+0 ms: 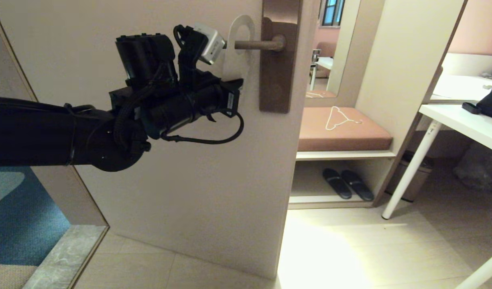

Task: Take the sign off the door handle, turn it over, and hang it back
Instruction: Hang the sign back with the other side facing out

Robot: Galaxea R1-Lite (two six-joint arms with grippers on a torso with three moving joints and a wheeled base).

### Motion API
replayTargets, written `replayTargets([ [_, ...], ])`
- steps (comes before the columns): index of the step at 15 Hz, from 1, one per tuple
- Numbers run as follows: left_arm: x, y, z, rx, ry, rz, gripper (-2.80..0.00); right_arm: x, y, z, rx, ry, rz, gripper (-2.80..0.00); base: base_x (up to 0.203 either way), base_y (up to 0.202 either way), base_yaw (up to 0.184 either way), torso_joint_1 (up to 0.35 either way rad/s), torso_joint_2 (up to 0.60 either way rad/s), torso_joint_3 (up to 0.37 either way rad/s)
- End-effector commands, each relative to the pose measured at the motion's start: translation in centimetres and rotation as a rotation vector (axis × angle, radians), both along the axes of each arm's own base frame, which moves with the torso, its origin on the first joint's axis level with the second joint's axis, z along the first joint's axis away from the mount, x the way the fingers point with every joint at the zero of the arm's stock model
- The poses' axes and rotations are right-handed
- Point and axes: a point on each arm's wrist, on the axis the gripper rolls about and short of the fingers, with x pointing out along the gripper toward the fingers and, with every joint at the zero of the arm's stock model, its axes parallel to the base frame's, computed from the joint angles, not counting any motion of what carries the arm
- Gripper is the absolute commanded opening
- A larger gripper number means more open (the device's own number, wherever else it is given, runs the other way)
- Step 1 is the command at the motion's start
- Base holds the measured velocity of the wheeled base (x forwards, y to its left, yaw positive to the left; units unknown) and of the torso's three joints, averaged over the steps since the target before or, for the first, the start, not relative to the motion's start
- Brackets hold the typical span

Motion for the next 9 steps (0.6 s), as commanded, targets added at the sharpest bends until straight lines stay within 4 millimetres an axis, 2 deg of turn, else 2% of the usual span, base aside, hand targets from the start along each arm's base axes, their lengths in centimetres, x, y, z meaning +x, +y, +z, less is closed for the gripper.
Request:
replayTargets([
  [1, -0.4, -0.2, 0.4, -0.004, -0.009, 0.009, -2.80, 0.0, 0.0, 0.0, 0.000, 0.001, 0.000, -2.80, 0.000, 0.000, 0.000, 0.000, 0.00, 0.000],
  [9, -1.0, -2.1, -0.4, 0.010, 0.008, 0.022, -2.80, 0.0, 0.0, 0.0, 0.000, 0.001, 0.000, -2.80, 0.000, 0.000, 0.000, 0.000, 0.00, 0.000],
])
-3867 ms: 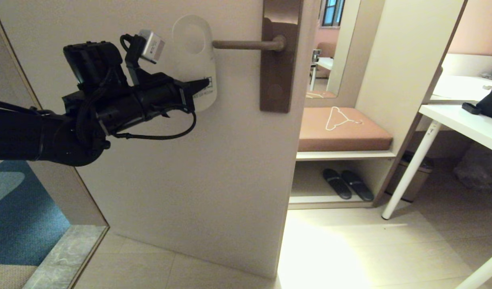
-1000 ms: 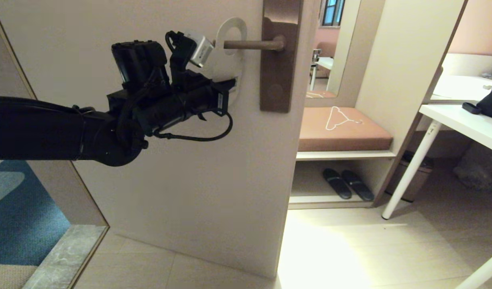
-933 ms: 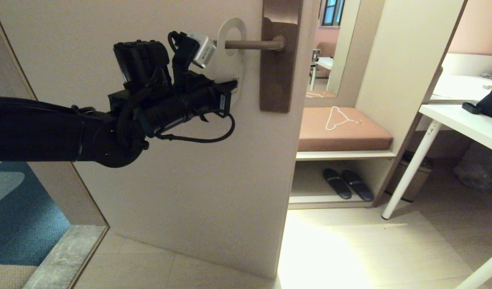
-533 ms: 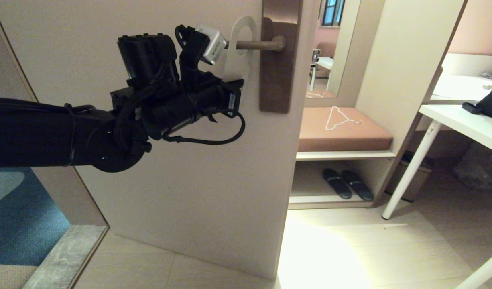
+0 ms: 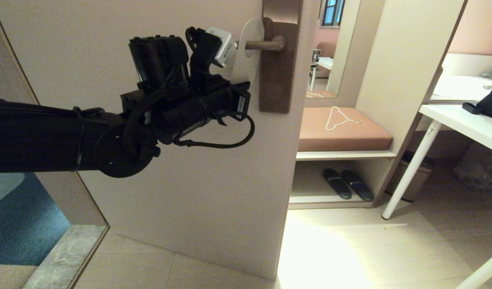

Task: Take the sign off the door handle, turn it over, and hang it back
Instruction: Hang the sign back with the other side facing out

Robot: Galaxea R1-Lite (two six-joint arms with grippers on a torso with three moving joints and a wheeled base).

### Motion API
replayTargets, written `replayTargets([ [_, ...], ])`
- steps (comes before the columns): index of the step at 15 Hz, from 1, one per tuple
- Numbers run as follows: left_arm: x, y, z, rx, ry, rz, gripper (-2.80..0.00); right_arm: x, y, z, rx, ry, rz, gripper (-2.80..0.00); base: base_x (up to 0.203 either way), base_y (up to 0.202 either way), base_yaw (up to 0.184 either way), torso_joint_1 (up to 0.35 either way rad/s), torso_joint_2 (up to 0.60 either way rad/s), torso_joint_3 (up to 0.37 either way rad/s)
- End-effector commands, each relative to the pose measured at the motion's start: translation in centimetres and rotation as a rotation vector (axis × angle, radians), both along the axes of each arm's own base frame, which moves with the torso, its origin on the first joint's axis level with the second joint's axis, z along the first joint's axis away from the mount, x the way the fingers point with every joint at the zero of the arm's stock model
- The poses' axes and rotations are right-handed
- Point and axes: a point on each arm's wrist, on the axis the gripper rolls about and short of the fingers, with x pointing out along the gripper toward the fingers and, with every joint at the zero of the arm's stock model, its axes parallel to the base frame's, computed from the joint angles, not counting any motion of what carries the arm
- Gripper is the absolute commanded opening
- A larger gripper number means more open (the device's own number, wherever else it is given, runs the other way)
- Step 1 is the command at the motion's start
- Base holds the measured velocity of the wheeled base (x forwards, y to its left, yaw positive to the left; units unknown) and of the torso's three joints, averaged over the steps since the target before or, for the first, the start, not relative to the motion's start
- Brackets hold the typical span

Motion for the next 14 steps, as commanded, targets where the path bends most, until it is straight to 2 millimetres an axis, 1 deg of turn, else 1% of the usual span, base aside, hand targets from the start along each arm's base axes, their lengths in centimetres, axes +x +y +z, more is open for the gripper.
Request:
replayTargets([
  [1, 0.1, -0.3, -0.3, 0.005, 0.004, -0.004, -2.80, 0.0, 0.0, 0.0, 0.000, 0.002, 0.001, -2.80, 0.000, 0.000, 0.000, 0.000, 0.00, 0.000],
  [8, -0.5, -1.5, -0.6, 0.012, 0.015, -0.024, -2.80, 0.0, 0.0, 0.0, 0.000, 0.002, 0.001, -2.80, 0.000, 0.000, 0.000, 0.000, 0.00, 0.000],
  [11, -0.7, -1.7, -0.6, 0.011, 0.014, -0.030, -2.80, 0.0, 0.0, 0.0, 0.000, 0.002, 0.001, -2.80, 0.000, 0.000, 0.000, 0.000, 0.00, 0.000],
  [12, -0.7, -1.7, -0.6, 0.011, 0.013, -0.027, 0.00, 0.0, 0.0, 0.0, 0.000, 0.002, 0.001, -2.80, 0.000, 0.000, 0.000, 0.000, 0.00, 0.000],
  [14, -0.9, -1.8, -0.4, 0.003, 0.010, -0.039, 0.00, 0.0, 0.0, 0.0, 0.000, 0.002, 0.001, -2.80, 0.000, 0.000, 0.000, 0.000, 0.00, 0.000],
])
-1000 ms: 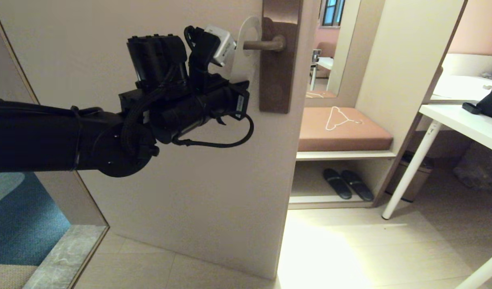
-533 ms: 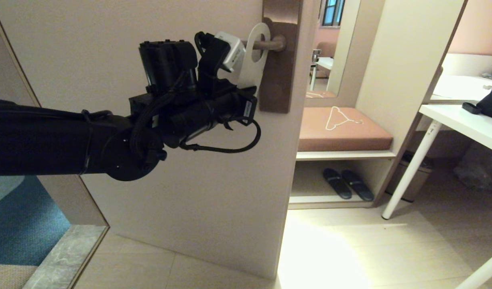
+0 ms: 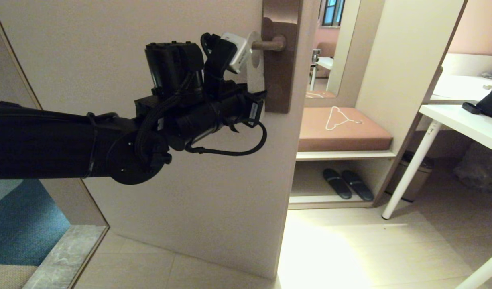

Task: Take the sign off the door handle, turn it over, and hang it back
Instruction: Hang the sign back with the other side facing out

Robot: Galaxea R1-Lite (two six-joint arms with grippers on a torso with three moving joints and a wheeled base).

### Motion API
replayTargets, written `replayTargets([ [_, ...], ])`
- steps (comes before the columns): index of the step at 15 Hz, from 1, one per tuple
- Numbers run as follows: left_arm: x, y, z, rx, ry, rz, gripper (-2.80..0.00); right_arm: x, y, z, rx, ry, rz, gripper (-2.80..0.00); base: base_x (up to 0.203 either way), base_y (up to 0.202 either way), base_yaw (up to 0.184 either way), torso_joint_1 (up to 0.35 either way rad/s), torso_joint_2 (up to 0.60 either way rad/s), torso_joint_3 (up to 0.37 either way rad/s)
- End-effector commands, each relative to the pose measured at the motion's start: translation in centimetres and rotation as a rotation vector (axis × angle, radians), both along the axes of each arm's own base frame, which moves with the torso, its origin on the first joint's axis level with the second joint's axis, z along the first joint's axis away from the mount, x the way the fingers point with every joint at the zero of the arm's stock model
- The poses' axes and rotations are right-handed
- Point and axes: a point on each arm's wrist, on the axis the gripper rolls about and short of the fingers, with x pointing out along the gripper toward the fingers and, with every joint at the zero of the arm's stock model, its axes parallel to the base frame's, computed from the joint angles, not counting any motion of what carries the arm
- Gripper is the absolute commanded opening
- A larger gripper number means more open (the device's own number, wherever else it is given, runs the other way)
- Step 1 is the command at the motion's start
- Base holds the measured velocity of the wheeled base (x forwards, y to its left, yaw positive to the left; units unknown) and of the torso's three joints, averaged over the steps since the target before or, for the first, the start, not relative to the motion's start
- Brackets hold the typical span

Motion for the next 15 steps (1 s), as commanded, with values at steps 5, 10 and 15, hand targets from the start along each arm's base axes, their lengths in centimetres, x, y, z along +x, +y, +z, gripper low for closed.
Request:
replayTargets([
  [5, -0.8, 0.4, 1.0, -0.026, -0.022, -0.009, 0.00, 0.0, 0.0, 0.0, 0.000, 0.002, 0.000, -2.80, 0.000, 0.000, 0.000, 0.000, 0.00, 0.000],
  [10, -2.3, 2.5, 2.5, -0.071, -0.017, 0.006, 0.00, 0.0, 0.0, 0.0, 0.000, 0.002, 0.000, -2.80, 0.000, 0.000, 0.000, 0.000, 0.00, 0.000],
  [15, -4.1, 5.8, 1.7, -0.066, 0.038, 0.047, 0.00, 0.0, 0.0, 0.0, 0.000, 0.002, 0.000, -2.80, 0.000, 0.000, 0.000, 0.000, 0.00, 0.000],
])
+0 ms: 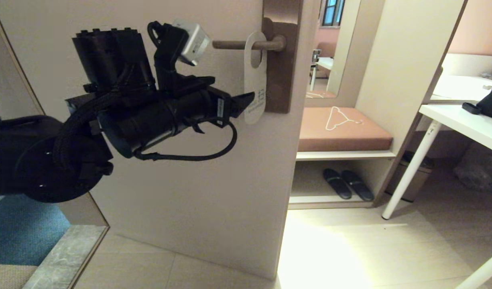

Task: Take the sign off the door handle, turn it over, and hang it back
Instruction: Hang the sign back with the other side facing out

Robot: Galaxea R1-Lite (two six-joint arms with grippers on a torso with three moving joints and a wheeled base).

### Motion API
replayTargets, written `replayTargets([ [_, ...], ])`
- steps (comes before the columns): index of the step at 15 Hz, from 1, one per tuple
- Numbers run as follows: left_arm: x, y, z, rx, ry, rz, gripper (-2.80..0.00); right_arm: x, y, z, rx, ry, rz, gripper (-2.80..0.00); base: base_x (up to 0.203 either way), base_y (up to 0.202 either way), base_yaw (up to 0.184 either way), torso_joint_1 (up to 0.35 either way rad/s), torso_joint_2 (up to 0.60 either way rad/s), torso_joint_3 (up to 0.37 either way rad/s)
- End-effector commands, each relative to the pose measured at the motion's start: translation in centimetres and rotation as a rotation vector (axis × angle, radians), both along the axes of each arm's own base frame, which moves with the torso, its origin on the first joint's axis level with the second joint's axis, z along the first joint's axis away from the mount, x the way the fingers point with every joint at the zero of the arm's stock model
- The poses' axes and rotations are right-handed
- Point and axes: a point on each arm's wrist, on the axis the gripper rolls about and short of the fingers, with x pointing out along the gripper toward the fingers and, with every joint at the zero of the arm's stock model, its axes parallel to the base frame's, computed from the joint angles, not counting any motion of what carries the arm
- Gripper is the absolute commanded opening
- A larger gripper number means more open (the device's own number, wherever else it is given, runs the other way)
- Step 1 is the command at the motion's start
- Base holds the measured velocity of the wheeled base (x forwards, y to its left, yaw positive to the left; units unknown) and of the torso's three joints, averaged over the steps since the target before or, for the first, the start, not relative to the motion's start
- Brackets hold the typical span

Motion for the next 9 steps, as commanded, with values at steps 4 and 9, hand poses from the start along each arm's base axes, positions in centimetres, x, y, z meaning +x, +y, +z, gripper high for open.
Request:
replayTargets([
  [4, -1.2, 2.1, -0.3, -0.034, 0.044, 0.020, 0.00, 0.0, 0.0, 0.0, 0.000, 0.002, 0.000, -2.80, 0.000, 0.000, 0.000, 0.000, 0.00, 0.000],
  [9, -0.9, 2.0, -0.7, -0.027, 0.053, 0.007, 0.00, 0.0, 0.0, 0.0, 0.000, 0.000, 0.000, -2.80, 0.000, 0.000, 0.000, 0.000, 0.00, 0.000],
])
